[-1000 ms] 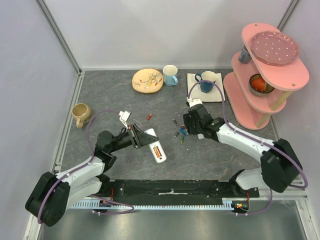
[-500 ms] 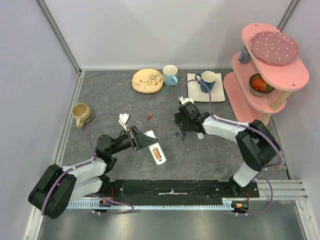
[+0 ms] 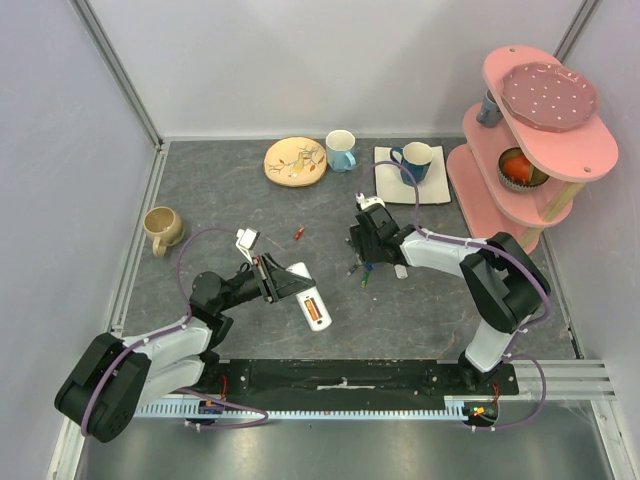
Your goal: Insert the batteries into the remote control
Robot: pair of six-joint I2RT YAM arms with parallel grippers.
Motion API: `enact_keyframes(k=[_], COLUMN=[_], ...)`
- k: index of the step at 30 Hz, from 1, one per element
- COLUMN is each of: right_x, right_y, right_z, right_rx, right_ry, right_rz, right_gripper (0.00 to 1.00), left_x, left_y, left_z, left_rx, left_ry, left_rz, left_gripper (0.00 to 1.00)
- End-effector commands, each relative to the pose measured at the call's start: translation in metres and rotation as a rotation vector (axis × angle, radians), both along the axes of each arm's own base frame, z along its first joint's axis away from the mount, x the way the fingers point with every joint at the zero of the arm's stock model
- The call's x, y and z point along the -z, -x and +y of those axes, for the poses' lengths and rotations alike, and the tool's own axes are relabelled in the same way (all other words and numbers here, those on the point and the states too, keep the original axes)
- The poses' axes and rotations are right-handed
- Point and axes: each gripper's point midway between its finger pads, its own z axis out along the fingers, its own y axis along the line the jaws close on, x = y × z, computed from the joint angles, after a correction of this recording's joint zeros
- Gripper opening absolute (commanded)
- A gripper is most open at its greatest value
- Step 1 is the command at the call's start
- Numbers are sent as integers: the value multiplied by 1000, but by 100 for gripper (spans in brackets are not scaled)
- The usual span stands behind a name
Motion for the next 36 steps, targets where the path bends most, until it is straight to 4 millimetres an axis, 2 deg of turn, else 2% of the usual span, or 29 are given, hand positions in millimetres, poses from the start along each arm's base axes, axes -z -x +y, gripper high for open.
enact_keyframes(k=[1, 15, 25, 30, 36], right_x=[-6, 8, 6, -1, -23], right_y=[-13, -1, -5, -6, -2], right_z=[8, 6, 6, 5, 7], right_rx=[-7, 3, 18, 31, 28], right_ry=[-33, -52, -50, -63, -108], right_rz=[-30, 18, 2, -14, -46], right_gripper=[69, 63, 49, 44, 43], left_x=[-9, -8, -7, -8, -7], left_y=[5, 3, 2, 4, 4], left_z=[3, 1, 0, 0, 1], left_rx=[6, 16, 16, 19, 18], left_ry=[29, 24, 23, 24, 22], left_rz=[-47, -47, -44, -46, -47], left_gripper=[2, 2, 2, 2, 2])
